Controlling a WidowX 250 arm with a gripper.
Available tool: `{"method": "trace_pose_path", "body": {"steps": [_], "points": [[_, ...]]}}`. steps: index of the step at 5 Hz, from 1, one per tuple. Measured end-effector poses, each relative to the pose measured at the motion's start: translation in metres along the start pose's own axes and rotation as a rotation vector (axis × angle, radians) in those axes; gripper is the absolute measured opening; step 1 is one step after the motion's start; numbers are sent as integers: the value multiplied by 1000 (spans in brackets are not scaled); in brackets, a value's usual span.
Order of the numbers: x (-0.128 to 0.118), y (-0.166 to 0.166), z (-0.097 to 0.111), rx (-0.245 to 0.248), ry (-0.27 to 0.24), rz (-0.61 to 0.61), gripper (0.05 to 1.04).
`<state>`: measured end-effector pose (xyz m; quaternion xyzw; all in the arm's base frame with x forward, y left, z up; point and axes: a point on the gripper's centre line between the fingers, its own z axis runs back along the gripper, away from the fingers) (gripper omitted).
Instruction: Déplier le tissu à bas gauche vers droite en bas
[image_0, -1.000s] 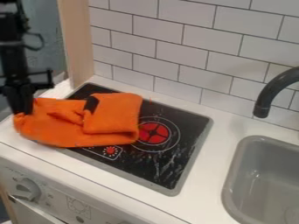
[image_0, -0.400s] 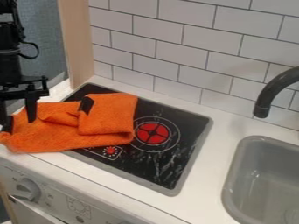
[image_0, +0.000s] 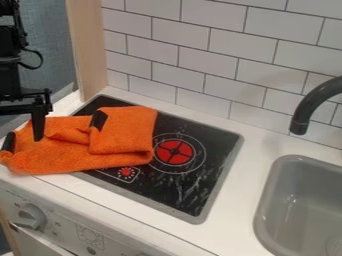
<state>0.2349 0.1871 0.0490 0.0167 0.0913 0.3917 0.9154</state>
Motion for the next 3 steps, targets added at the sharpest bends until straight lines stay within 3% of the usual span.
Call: {"method": "trace_pose_path", "body": {"steps": [2,3], "points": [[-8,-16,45,-127,-54,45,999],[-9,-23,69,-205,-150,29,999]]}}
